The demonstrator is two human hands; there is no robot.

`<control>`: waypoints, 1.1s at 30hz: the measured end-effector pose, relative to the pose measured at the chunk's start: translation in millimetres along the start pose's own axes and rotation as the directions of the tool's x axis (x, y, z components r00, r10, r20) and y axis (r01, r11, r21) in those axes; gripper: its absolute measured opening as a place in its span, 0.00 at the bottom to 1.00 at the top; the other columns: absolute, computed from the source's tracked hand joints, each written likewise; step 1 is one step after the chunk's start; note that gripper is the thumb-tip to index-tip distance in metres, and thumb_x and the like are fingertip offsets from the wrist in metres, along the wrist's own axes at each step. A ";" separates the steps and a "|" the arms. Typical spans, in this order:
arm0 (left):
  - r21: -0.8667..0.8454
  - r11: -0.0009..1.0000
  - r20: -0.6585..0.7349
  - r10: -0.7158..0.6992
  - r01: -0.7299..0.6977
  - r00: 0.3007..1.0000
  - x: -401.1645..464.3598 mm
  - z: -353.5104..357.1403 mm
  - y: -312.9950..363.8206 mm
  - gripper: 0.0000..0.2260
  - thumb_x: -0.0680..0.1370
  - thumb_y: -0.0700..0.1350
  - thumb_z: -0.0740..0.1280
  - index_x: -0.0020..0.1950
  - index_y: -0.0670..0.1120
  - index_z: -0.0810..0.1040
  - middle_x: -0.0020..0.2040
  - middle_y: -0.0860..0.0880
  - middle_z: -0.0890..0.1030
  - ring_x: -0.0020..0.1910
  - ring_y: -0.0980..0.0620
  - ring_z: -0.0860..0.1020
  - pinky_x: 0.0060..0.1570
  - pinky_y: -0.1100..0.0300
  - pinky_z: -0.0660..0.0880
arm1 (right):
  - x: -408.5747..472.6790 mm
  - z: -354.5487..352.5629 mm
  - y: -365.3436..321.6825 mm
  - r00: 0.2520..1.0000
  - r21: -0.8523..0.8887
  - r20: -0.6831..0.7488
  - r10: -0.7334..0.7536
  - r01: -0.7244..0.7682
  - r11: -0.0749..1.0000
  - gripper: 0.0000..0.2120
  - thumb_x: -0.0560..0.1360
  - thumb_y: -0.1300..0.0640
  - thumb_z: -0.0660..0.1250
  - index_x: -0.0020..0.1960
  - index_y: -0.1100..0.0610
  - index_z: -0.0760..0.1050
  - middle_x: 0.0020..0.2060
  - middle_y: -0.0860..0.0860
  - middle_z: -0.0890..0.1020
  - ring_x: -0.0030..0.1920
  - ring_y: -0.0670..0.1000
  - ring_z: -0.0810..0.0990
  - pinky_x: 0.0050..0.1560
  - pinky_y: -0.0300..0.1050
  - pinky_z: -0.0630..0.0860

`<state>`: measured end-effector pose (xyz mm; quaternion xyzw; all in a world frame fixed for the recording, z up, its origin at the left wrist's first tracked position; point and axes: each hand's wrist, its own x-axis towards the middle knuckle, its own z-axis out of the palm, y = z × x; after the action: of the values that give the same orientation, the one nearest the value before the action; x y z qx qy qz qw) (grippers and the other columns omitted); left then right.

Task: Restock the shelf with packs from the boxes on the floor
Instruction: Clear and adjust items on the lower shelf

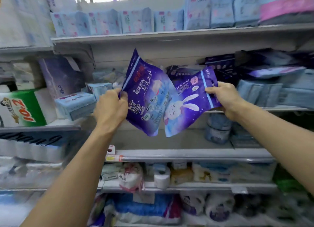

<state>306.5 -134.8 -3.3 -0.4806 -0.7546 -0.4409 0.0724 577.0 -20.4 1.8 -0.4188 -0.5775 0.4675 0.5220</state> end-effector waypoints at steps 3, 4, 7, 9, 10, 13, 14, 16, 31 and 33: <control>-0.077 0.997 0.031 -0.002 0.005 1.000 -37.3 13.4 20.7 0.12 0.79 0.50 0.59 0.47 0.46 0.78 0.49 0.39 0.82 0.50 0.36 0.78 0.52 0.44 0.76 | -24.2 -48.6 16.7 0.999 -0.050 -0.025 0.024 -0.026 0.998 0.07 0.76 0.67 0.64 0.43 0.57 0.77 0.29 0.48 0.83 0.27 0.44 0.81 0.30 0.37 0.79; -0.090 0.996 0.050 0.004 0.001 0.999 -51.3 19.4 29.2 0.11 0.79 0.50 0.59 0.46 0.46 0.78 0.48 0.39 0.82 0.49 0.36 0.78 0.52 0.45 0.76 | -33.5 -65.1 22.4 0.999 -0.073 -0.027 0.028 -0.030 0.997 0.08 0.76 0.67 0.64 0.43 0.57 0.77 0.30 0.48 0.83 0.27 0.44 0.81 0.31 0.37 0.79; -0.123 0.992 0.132 0.022 -0.005 0.991 -85.5 39.9 51.7 0.10 0.79 0.49 0.60 0.41 0.46 0.76 0.46 0.40 0.82 0.48 0.36 0.78 0.51 0.46 0.76 | -57.5 -104.8 35.0 0.998 -0.158 -0.009 0.058 -0.059 0.986 0.07 0.75 0.69 0.64 0.44 0.59 0.77 0.28 0.48 0.82 0.26 0.45 0.80 0.29 0.38 0.78; -0.127 0.992 0.210 0.021 0.006 0.978 -105.4 58.5 68.5 0.11 0.79 0.49 0.61 0.39 0.46 0.75 0.46 0.39 0.82 0.48 0.36 0.78 0.51 0.47 0.75 | -71.3 -128.1 42.0 0.996 -0.227 -0.013 0.084 -0.084 0.970 0.09 0.75 0.70 0.63 0.42 0.59 0.76 0.27 0.48 0.82 0.25 0.44 0.79 0.28 0.38 0.78; -0.121 0.993 0.251 0.027 0.003 0.968 -115.5 69.2 78.5 0.12 0.79 0.48 0.61 0.37 0.46 0.75 0.46 0.39 0.82 0.48 0.36 0.78 0.49 0.48 0.75 | -77.8 -139.7 46.0 0.994 -0.260 -0.023 0.106 -0.108 0.960 0.10 0.75 0.71 0.63 0.40 0.59 0.76 0.27 0.49 0.82 0.25 0.43 0.79 0.28 0.38 0.78; -0.121 0.993 0.418 0.045 0.007 0.907 -146.7 107.2 105.9 0.11 0.77 0.46 0.61 0.35 0.45 0.73 0.43 0.39 0.82 0.45 0.36 0.79 0.47 0.50 0.76 | -93.9 -175.0 64.1 0.973 -0.343 -0.054 0.223 -0.228 0.911 0.10 0.75 0.69 0.63 0.40 0.57 0.75 0.27 0.51 0.81 0.24 0.47 0.79 0.23 0.43 0.78; -0.118 0.993 0.471 0.053 0.004 0.881 -156.1 118.8 112.7 0.11 0.77 0.45 0.61 0.34 0.45 0.73 0.42 0.39 0.82 0.45 0.35 0.79 0.47 0.50 0.76 | -98.0 -184.5 72.0 0.963 -0.360 -0.074 0.257 -0.267 0.894 0.08 0.75 0.68 0.63 0.41 0.58 0.76 0.28 0.53 0.81 0.26 0.50 0.80 0.23 0.45 0.78; -0.118 0.993 0.565 0.058 0.012 0.823 -174.4 145.6 126.0 0.11 0.76 0.45 0.61 0.34 0.46 0.72 0.44 0.39 0.82 0.46 0.35 0.78 0.47 0.49 0.75 | -105.6 -205.5 90.6 0.941 -0.358 -0.130 0.313 -0.339 0.870 0.05 0.75 0.66 0.65 0.43 0.58 0.77 0.34 0.57 0.81 0.32 0.55 0.79 0.26 0.48 0.79; -0.192 0.908 0.934 0.052 0.374 0.353 -240.3 339.3 206.8 0.09 0.83 0.43 0.57 0.57 0.43 0.75 0.51 0.42 0.82 0.45 0.43 0.82 0.40 0.49 0.82 | -85.3 -310.3 186.4 0.755 -0.089 -0.377 0.537 -0.606 0.790 0.05 0.77 0.65 0.65 0.42 0.60 0.75 0.45 0.62 0.82 0.46 0.61 0.82 0.49 0.63 0.80; -0.151 0.913 0.951 0.030 0.379 0.308 -250.8 361.9 215.0 0.11 0.84 0.43 0.57 0.61 0.42 0.75 0.54 0.41 0.82 0.49 0.42 0.82 0.41 0.47 0.82 | -77.5 -320.5 203.9 0.737 -0.090 -0.368 0.567 -0.636 0.767 0.03 0.77 0.64 0.65 0.44 0.59 0.75 0.47 0.61 0.83 0.49 0.60 0.83 0.48 0.60 0.81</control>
<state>722.3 -2.7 -226.4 -0.5633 -0.6125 -0.2117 -0.5126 902.9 -19.5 -208.1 -0.7061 -0.3636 0.4736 0.3806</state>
